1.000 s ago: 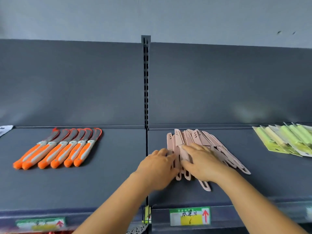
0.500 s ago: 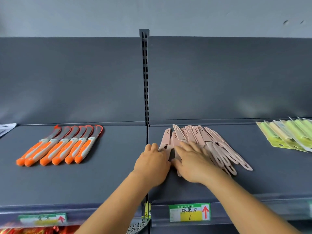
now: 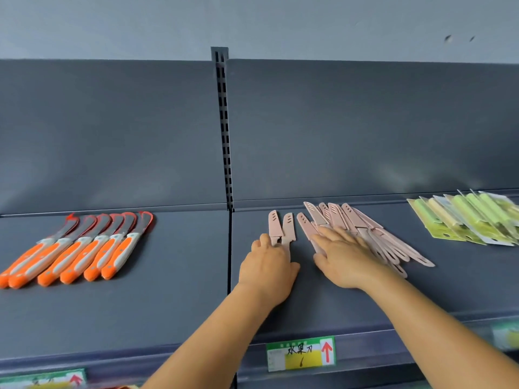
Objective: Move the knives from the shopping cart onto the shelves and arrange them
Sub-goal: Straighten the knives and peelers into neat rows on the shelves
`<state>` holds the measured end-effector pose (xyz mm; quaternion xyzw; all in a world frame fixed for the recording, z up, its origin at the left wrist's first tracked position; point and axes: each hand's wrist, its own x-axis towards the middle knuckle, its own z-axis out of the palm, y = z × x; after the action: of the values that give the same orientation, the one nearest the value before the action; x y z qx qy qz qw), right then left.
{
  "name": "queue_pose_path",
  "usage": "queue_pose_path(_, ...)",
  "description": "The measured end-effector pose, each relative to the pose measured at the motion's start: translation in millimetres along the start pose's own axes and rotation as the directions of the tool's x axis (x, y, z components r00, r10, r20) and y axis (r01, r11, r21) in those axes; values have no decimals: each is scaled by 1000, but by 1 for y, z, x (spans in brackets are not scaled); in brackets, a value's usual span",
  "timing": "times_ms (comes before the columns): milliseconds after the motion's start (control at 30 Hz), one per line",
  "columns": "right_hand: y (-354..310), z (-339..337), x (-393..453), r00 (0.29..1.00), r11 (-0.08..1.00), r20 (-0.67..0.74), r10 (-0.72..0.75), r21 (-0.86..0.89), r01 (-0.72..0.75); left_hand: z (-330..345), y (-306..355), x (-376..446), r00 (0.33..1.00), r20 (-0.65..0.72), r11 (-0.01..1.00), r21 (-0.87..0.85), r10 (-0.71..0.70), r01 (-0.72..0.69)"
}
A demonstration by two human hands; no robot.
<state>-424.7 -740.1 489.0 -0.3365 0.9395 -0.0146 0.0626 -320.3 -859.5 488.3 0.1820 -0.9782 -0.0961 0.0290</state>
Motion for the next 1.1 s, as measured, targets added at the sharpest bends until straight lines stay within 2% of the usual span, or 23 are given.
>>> queue_pose_path(200,11,-1,3,1000,1000,-17,-25,-13,25,6,6,9,991,-86,994,-26,-105,103)
queue_pose_path(267,0,0,2,994,997,-84,-73,8,74,5,6,12,982,-115,988,10,-149,151)
queue_pose_path(367,-21,2,0,974,982,-150,-173,51,182,-2,6,13,970,-72,972,23,-233,235)
queue_pose_path(567,-43,7,9,972,954,-69,-224,190,233,-10,0,8,961,-26,961,16,-277,277)
queue_pose_path(733,-50,3,11,985,971,-21,-169,169,170,-13,-12,5,938,-53,939,11,-342,343)
queue_pose_path(900,-59,-1,11,998,980,-25,-54,192,58,-16,-13,5,946,-103,944,89,-308,317)
queue_pose_path(1033,-63,-7,9,999,985,-32,16,172,-10,-15,-16,3,932,-177,947,-10,-318,321)
queue_pose_path(1100,-64,-9,9,997,996,-76,6,93,1,-14,-20,1,928,-209,950,-28,-309,310)
